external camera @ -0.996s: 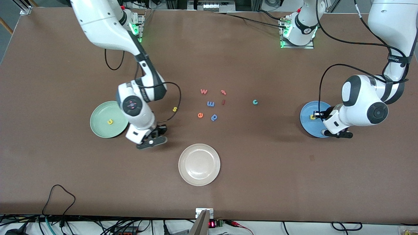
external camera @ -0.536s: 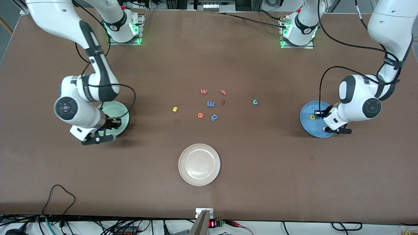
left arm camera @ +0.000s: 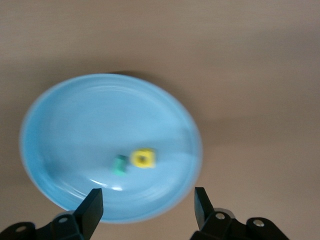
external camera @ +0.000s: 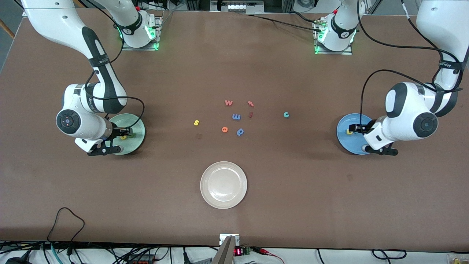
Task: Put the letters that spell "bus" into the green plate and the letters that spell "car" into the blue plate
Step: 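Reach the right gripper to yellow 's' while the left gripper reaches teal 'c', then grip yellow 's' with the right gripper while the left gripper grips teal 'c'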
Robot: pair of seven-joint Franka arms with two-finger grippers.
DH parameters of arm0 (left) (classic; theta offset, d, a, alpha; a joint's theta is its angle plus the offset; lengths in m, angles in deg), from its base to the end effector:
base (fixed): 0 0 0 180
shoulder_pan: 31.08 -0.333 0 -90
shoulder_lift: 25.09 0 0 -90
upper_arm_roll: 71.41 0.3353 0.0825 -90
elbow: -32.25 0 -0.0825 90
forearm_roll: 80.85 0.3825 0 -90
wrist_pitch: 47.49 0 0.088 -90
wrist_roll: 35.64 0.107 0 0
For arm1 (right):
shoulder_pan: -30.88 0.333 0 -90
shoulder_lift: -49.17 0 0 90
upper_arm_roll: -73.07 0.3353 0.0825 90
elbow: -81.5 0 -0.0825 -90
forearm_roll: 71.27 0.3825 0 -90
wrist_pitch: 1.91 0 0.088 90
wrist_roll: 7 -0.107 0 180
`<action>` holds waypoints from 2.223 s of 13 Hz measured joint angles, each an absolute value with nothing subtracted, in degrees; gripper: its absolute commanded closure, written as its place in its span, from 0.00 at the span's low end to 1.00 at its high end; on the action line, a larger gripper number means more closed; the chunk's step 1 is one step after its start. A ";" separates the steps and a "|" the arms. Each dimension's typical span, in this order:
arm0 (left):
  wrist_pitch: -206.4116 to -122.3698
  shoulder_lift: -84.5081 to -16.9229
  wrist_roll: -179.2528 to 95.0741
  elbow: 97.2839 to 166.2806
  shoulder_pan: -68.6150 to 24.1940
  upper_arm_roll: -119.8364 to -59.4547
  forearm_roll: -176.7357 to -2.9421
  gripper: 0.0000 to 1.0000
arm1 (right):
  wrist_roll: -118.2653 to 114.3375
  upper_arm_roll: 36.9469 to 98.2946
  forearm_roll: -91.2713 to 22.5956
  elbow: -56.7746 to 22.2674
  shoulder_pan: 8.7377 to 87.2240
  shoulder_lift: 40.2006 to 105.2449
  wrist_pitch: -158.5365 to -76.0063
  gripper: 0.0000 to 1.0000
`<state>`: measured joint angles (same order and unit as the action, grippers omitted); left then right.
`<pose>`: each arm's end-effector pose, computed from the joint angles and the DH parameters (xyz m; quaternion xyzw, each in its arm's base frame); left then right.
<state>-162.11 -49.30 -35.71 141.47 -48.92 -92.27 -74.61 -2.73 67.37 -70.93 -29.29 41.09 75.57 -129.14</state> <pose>0.5974 -0.0140 0.2869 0.9872 -0.0517 -0.1487 0.0251 0.6096 0.0511 0.2528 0.9931 0.0775 -0.0856 0.0204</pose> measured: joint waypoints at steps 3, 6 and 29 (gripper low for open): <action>-161.30 -50.54 -41.50 141.45 -47.24 -100.66 -74.61 0.38 | -12.54 74.13 -70.74 -29.31 42.06 72.02 -128.66 0.21; -166.48 -54.64 -46.69 141.63 -42.15 -101.77 -74.62 0.49 | -26.77 77.78 -70.76 -29.38 48.12 71.10 -129.36 0.34; -184.11 -55.52 -55.53 154.45 -34.22 -102.56 -74.61 0.47 | -51.85 77.46 -70.82 -30.13 60.84 81.82 -142.29 0.54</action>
<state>-184.11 -55.52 -55.53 154.45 -34.22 -102.56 -74.61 -51.85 77.46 -70.82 -30.13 60.84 81.82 -142.29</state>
